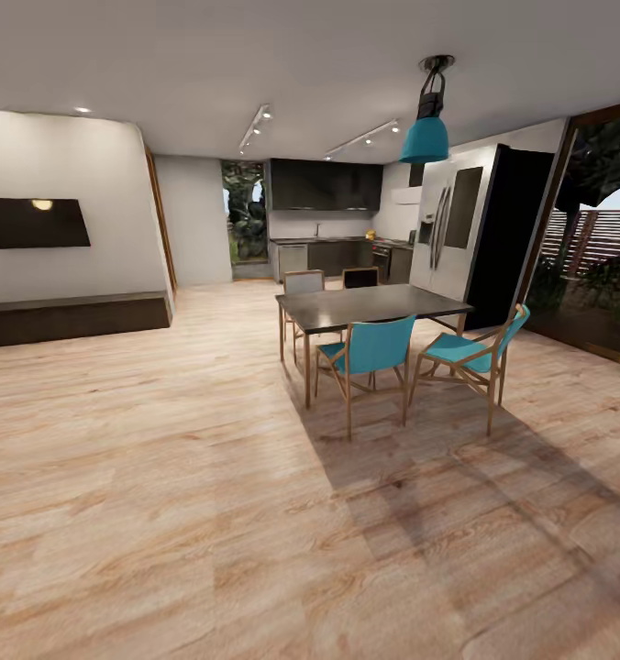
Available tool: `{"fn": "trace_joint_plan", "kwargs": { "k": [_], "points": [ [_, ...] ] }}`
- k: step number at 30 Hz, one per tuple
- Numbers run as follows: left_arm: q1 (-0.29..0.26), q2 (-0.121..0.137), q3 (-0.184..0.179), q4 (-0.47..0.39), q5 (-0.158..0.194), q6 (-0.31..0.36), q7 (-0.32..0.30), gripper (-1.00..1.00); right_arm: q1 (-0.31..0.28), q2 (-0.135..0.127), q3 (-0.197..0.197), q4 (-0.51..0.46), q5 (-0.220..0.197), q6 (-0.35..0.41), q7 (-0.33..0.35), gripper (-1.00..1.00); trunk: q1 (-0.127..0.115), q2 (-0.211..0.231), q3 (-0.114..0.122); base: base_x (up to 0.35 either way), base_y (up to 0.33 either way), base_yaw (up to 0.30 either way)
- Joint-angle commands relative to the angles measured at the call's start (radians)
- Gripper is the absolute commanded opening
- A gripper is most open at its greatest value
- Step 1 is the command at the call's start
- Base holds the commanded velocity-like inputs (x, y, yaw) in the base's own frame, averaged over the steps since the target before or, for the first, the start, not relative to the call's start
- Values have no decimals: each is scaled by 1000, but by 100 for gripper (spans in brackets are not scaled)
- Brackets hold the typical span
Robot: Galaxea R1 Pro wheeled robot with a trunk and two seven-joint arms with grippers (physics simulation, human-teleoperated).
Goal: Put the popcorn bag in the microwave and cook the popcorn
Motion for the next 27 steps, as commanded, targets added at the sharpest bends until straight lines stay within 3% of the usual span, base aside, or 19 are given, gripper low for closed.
{"fn": "trace_joint_plan", "kwargs": {
  "k": [1,6,13,27],
  "points": [
    [-2,-6,6,-6,6,-6,-2,100,-2,5,6,2,6,-6,-6,100,0,0,0,0,0,0],
    [-2,-27,13,-34,25,-12,-2,100,-2,2,13,2,9,-16,1,100,0,0,0,0,0,0],
    [-2,-32,13,-47,35,-12,-2,100,-2,2,11,2,9,-33,2,100,0,0,0,0,0,11],
    [-2,-32,12,-49,61,-12,-2,100,-2,3,11,2,8,-34,2,100,0,0,0,0,0,251]
  ]
}}
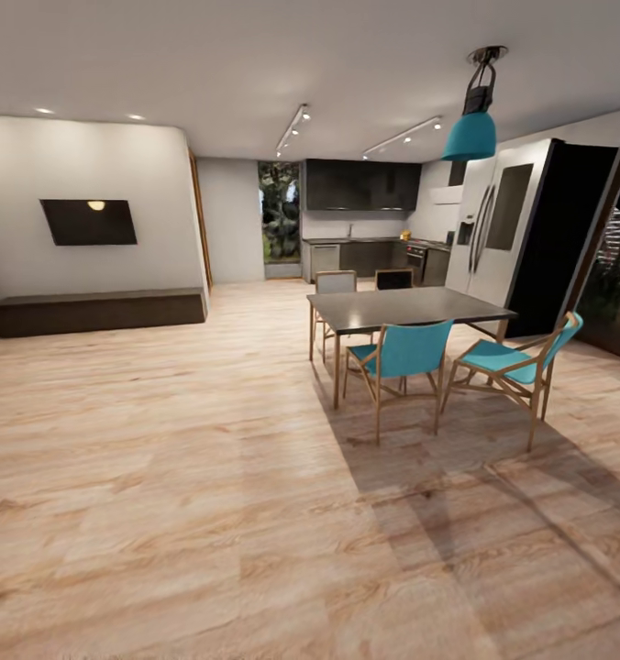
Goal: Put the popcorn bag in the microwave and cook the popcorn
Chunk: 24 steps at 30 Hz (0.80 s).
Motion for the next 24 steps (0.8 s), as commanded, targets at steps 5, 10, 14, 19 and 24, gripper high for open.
{"fn": "trace_joint_plan", "kwargs": {
  "k": [5,10,14,19,24],
  "points": [
    [0,0,1,0,7,-1,1,100,0,0,-1,0,0,-4,0,100,0,0,-1,0,0,279],
    [0,1,23,0,9,-1,2,100,0,0,-2,0,-1,-28,-3,100,0,0,-1,0,0,279],
    [0,1,50,0,8,-1,0,100,0,0,-3,0,-1,-40,-3,100,0,0,-1,0,0,279],
    [0,1,55,-1,8,-1,0,100,0,0,-3,0,-1,-41,-3,100,0,0,-1,0,0,279],
    [0,1,56,-1,8,-1,3,100,0,0,-1,0,-1,-41,-3,100,0,0,-1,0,0,279]
  ]
}}
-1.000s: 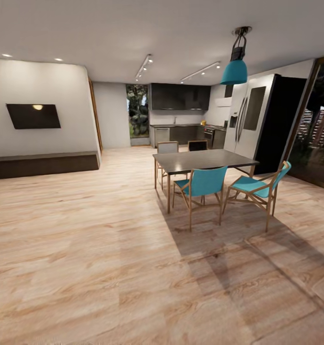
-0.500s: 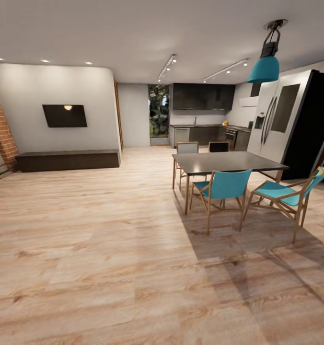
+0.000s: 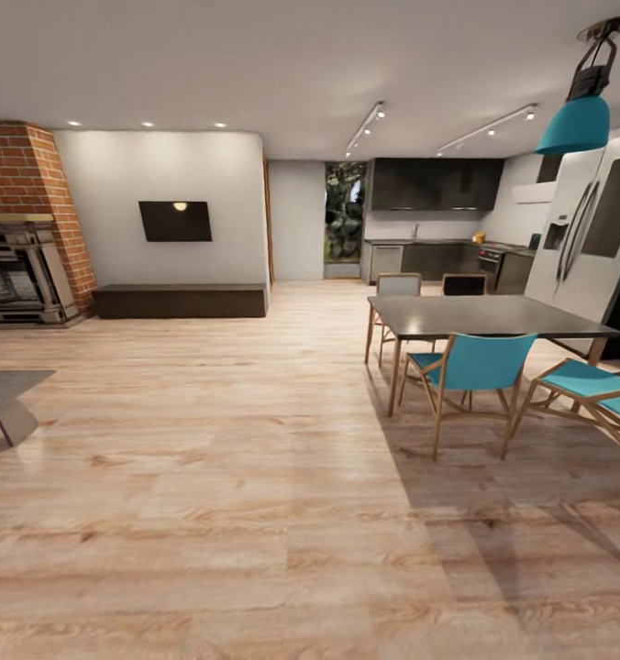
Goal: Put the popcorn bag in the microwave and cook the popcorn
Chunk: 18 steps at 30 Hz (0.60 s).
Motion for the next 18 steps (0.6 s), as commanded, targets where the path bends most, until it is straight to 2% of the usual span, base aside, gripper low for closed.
{"fn": "trace_joint_plan", "kwargs": {
  "k": [1,18],
  "points": [
    [0,0,6,0,6,-1,2,100,0,0,0,0,1,-3,0,100,0,0,-1,0,0,279],
    [0,-2,8,0,6,-1,7,100,0,0,1,0,0,-3,0,100,0,0,-1,0,0,279]
  ]
}}
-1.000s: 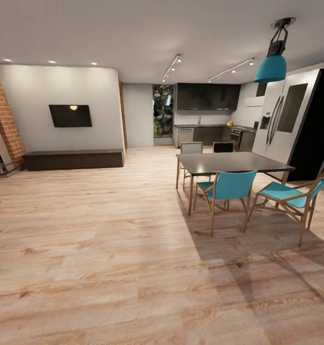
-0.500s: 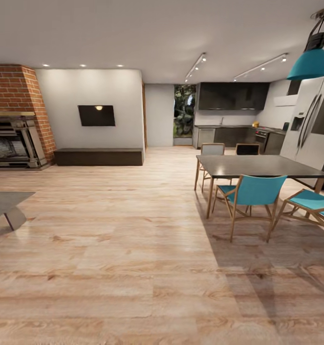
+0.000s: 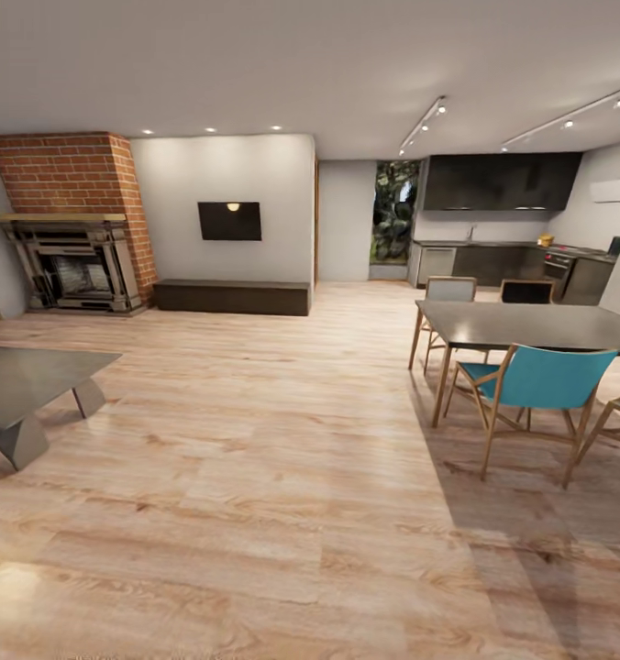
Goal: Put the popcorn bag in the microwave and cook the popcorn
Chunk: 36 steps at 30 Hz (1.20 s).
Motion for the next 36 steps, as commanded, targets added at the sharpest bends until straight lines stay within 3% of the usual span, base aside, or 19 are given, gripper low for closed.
{"fn": "trace_joint_plan", "kwargs": {
  "k": [1,10,36],
  "points": [
    [0,0,5,0,6,-1,1,100,0,0,1,0,1,-3,0,100,0,0,-1,0,0,279],
    [0,0,4,0,6,2,1,100,0,-1,1,0,1,-3,2,100,0,0,-1,211,0,244],
    [0,0,2,0,10,16,1,100,0,0,1,0,-5,2,1,100,0,0,-1,326,0,4]
  ]
}}
